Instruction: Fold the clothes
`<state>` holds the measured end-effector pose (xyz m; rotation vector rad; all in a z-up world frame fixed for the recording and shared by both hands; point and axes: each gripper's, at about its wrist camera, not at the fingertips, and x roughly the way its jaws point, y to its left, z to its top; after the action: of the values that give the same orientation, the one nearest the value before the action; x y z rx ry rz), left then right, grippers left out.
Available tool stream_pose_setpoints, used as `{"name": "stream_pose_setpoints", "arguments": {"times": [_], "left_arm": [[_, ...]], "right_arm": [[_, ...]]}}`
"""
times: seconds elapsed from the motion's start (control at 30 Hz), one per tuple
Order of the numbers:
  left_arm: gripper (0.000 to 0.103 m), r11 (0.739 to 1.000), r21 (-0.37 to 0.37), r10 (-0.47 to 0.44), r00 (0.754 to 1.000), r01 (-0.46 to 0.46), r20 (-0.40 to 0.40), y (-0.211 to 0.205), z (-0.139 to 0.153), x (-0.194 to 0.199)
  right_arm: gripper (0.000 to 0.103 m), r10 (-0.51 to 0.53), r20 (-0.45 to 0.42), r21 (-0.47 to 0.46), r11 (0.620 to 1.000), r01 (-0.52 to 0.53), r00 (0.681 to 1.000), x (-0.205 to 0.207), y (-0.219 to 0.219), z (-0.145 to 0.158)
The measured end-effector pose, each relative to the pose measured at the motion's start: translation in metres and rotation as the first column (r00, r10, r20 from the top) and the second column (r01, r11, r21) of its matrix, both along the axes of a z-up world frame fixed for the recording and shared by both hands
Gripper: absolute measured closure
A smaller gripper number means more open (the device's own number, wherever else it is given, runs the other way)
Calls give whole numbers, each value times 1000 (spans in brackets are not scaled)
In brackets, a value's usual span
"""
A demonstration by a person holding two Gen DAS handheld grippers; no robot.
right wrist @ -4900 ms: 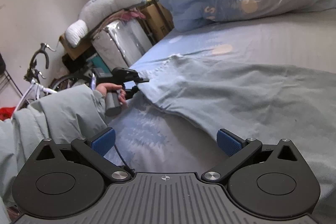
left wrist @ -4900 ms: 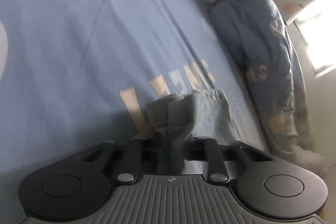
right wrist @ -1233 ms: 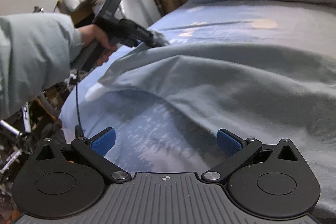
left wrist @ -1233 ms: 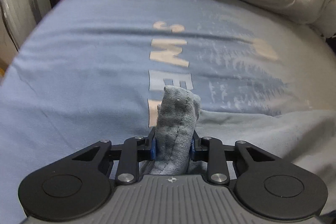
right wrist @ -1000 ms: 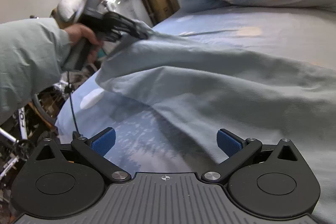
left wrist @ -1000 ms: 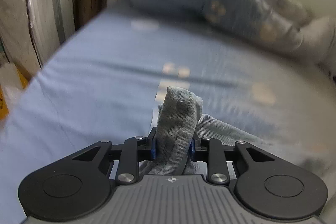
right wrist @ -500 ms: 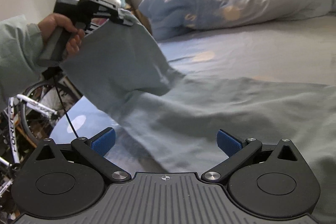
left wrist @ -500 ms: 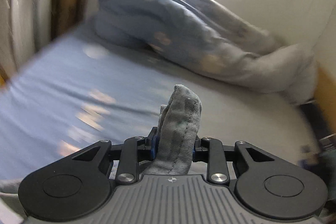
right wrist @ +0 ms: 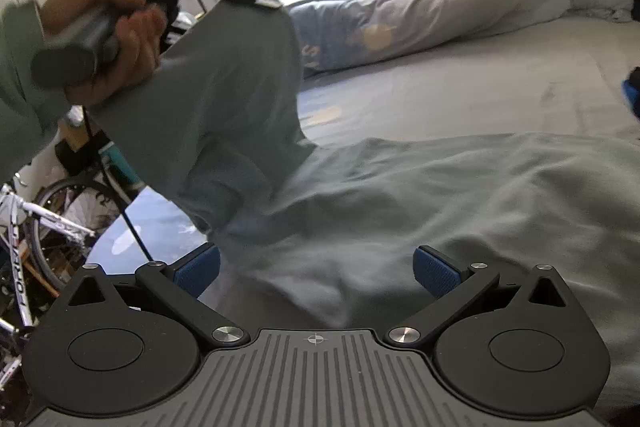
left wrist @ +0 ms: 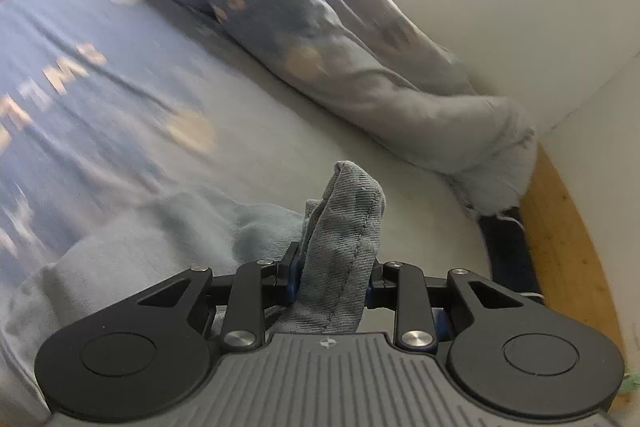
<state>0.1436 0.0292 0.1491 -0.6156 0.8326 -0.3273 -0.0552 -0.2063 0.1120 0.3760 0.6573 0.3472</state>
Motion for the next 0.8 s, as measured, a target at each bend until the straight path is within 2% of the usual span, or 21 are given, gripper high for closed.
{"name": "stream_pose_setpoints", "arguments": {"times": [0.17,0.23,0.3,0.43,0.57,0.63,0.7,0.8], "left_arm": [[73,993,-32,-112,993,111,-27,-68,1,-19],[73,980,-29,-199,979,198,-39,-100,0,-27],[73,958,0,-287,957,288,-43,-131,-1,-34],[73,924,71,-371,926,376,-73,-175,-6,-40],[73,909,114,-390,915,400,-101,-191,-14,-39],[73,908,124,-388,914,401,-119,-192,-17,-38],[73,904,139,-388,913,403,-125,-191,-19,-37],[73,899,155,-392,910,410,-137,-193,-19,-39]], "right_arm": [[0,-77,25,-22,997,77,997,-20,-36,-5],[0,-99,61,-43,994,102,993,-28,-47,-10],[0,-82,139,-59,994,90,987,-35,-49,-11],[0,-91,320,-73,990,121,943,-46,-46,-7],[1,-219,378,-55,964,258,899,-51,-53,-2],[10,-259,404,-62,949,309,877,-54,-59,-1],[59,-297,372,-53,939,340,879,-53,-67,-2],[69,-347,336,-20,927,375,876,-54,-79,-3]]}}
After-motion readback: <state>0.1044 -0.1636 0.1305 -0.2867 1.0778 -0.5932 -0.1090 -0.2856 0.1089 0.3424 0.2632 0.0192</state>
